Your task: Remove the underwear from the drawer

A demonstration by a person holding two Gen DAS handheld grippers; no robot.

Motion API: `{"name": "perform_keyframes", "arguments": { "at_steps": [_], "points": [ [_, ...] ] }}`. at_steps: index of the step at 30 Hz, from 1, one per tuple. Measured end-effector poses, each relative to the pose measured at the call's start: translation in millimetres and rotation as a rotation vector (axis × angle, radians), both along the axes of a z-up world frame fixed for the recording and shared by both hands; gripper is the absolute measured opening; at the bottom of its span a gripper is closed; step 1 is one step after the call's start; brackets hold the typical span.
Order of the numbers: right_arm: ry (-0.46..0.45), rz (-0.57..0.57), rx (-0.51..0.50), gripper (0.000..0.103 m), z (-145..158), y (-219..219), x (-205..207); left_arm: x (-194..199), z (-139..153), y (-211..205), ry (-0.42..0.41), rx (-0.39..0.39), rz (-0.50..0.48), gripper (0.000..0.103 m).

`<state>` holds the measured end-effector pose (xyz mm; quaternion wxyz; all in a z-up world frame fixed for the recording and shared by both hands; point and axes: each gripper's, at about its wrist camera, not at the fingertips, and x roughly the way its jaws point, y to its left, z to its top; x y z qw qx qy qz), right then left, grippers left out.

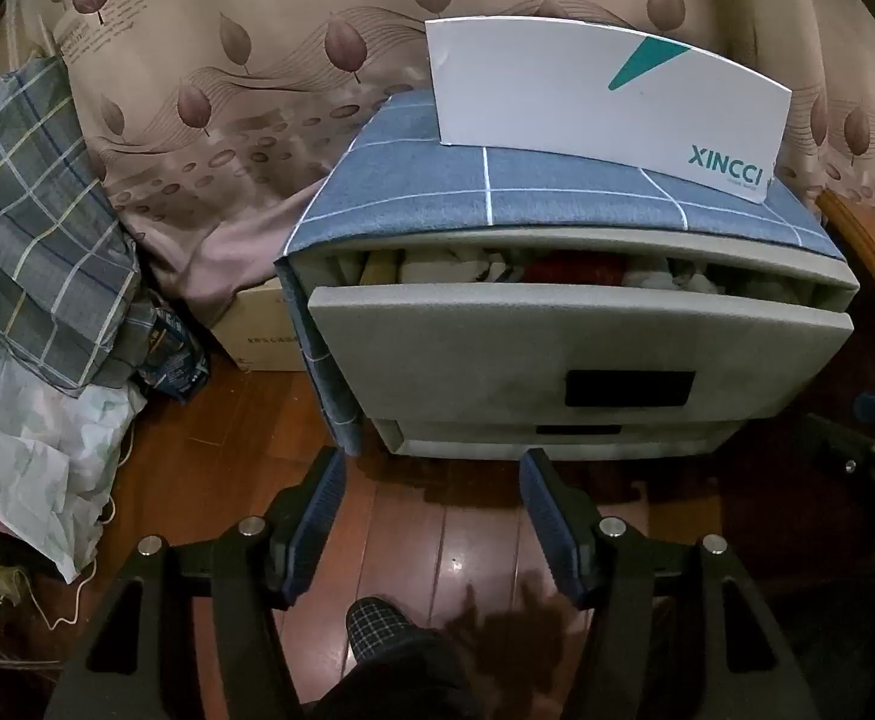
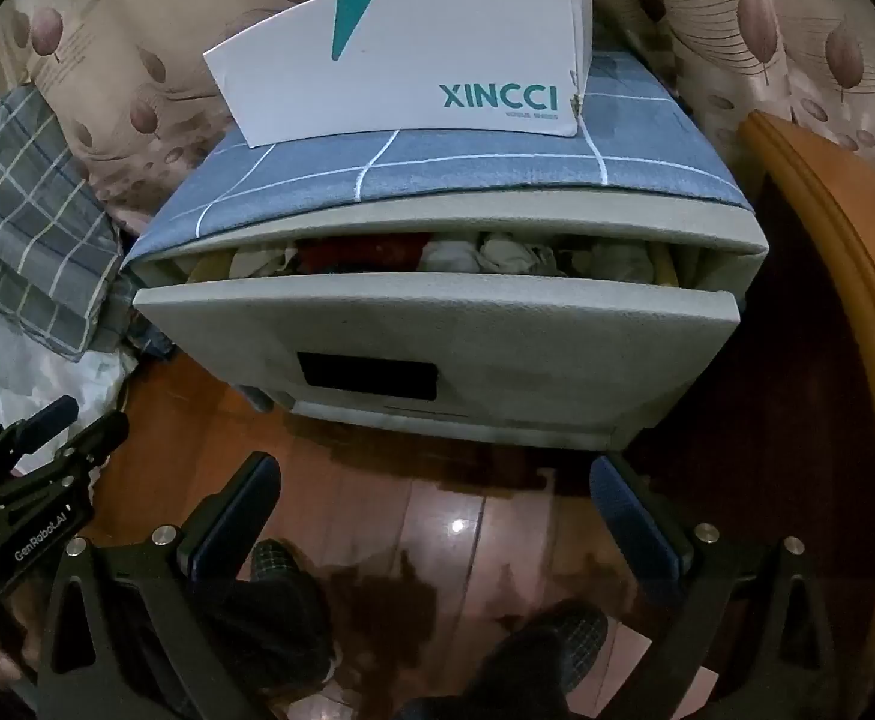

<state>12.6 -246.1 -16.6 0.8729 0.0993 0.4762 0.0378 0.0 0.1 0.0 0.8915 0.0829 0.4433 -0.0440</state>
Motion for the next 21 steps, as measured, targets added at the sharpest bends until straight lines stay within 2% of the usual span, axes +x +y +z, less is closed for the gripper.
{"name": "perform_keyframes", "arguments": {
  "at_steps": [21],
  "points": [
    [0.002,-0.002,-0.010,0.102,-1.4,2.0,-0.6,0.1,0.0,-0.1,-0.005,0.011,0.000,0.062]
  ]
}}
